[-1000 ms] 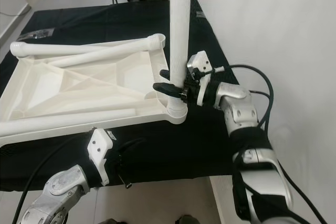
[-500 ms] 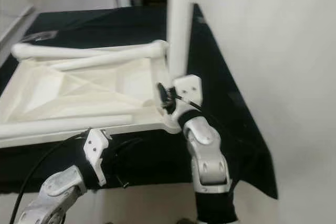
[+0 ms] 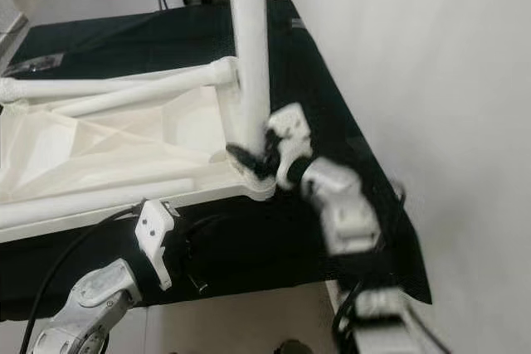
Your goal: Building children table
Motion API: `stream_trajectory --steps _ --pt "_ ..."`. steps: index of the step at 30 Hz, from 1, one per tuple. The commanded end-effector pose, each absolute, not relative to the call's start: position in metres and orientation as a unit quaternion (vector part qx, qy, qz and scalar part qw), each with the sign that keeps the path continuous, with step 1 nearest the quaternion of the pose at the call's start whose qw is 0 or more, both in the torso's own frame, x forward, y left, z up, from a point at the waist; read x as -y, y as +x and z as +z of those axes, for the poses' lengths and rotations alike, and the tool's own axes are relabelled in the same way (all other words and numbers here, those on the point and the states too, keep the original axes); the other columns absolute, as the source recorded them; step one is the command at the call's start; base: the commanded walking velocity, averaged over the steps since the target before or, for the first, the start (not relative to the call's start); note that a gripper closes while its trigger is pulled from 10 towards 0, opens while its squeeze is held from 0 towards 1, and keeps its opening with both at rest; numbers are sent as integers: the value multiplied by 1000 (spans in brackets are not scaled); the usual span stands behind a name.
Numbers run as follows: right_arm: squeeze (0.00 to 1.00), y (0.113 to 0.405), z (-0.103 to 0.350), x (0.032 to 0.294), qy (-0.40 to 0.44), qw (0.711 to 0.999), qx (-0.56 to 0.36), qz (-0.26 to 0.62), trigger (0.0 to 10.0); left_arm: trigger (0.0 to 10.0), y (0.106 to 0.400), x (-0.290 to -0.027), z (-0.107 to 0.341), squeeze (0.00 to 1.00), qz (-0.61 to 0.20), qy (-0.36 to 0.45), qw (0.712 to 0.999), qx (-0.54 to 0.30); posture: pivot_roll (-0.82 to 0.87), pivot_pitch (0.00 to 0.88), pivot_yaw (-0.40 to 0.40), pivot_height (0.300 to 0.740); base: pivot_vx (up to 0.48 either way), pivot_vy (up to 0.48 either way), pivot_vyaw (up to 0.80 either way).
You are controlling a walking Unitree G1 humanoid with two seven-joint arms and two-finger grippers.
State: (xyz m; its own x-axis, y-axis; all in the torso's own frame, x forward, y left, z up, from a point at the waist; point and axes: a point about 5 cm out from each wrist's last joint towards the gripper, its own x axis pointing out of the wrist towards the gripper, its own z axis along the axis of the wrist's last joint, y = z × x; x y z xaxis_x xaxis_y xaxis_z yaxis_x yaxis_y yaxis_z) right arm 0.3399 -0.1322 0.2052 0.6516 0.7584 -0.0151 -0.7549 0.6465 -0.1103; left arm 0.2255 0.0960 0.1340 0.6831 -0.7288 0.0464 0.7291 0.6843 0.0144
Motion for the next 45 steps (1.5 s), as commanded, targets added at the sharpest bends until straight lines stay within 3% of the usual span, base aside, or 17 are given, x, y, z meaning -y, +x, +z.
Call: stream_trajectory --steps 1,6,7,8,15,21,25,27,30,34,35,36,37,38,40,41,45 --pt "0 339 197 132 -45 874 -4 483 10000 10000 225 -96 130 0 -399 -5 917 12 -5 134 15 740 0 0 0" --pt "0 344 200 136 -41 856 -9 515 10000 10000 225 -95 130 0 -397 -5 918 13 2 136 10 740 0 0 0" --pt "0 347 201 137 -35 855 -10 517 8941 10000 225 -95 131 0 -395 -5 919 14 2 136 10 740 0 0 0" --pt "0 351 200 139 -32 856 -15 516 0 10000 225 -95 131 0 -393 -5 919 15 9 137 6 740 0 0 0" --pt "0 361 191 151 -45 876 -27 479 0 10000 224 -95 133 0 -390 -3 921 18 7 154 3 740 0 0 0" --pt "0 345 160 152 -95 907 -72 404 0 10000 223 -96 134 0 -391 -3 920 17 7 167 7 740 0 0 0" --pt "0 315 143 127 -72 976 -89 184 0 10000 224 -101 135 0 -391 2 920 15 12 177 39 740 0 0 0" --pt "0 315 143 127 -72 976 -89 184 0 10000 224 -101 135 0 -391 2 920 15 12 177 39 740 0 0 0" --pt "0 294 139 96 -56 975 -81 198 0 10000 226 -102 134 0 -394 4 919 11 5 162 38 740 0 0 0" --pt "0 319 149 94 -72 976 -47 202 0 10000 229 -103 132 0 -392 10 920 9 33 150 26 740 0 0 0" --pt "0 327 151 98 -72 979 -50 186 3098 10000 230 -105 133 0 -383 16 923 12 36 149 32 740 0 0 0" --pt "0 329 152 101 -65 979 -51 186 10000 10000 231 -106 133 0 -379 20 925 13 45 143 34 740 0 0 0" --pt "0 329 152 101 -65 979 -51 186 10000 10000 231 -106 133 0 -379 20 925 13 45 143 34 740 0 0 0" --pt "761 331 155 104 -54 980 -47 187 10000 10000 232 -107 133 0 -376 26 926 14 44 141 35 740 0 0 0" --pt "761 330 157 105 -51 980 -46 187 10000 10000 232 -107 133 0 -376 28 926 15 44 141 35 740 0 0 0" --pt "1000 332 157 108 -54 978 -47 197 10000 10000 232 -108 133 0 -375 30 926 15 45 136 36 740 0 0 0" --pt "1000 337 161 114 -60 975 -44 211 10000 10000 232 -108 133 0 -370 37 928 17 47 131 39 740 0 0 0"
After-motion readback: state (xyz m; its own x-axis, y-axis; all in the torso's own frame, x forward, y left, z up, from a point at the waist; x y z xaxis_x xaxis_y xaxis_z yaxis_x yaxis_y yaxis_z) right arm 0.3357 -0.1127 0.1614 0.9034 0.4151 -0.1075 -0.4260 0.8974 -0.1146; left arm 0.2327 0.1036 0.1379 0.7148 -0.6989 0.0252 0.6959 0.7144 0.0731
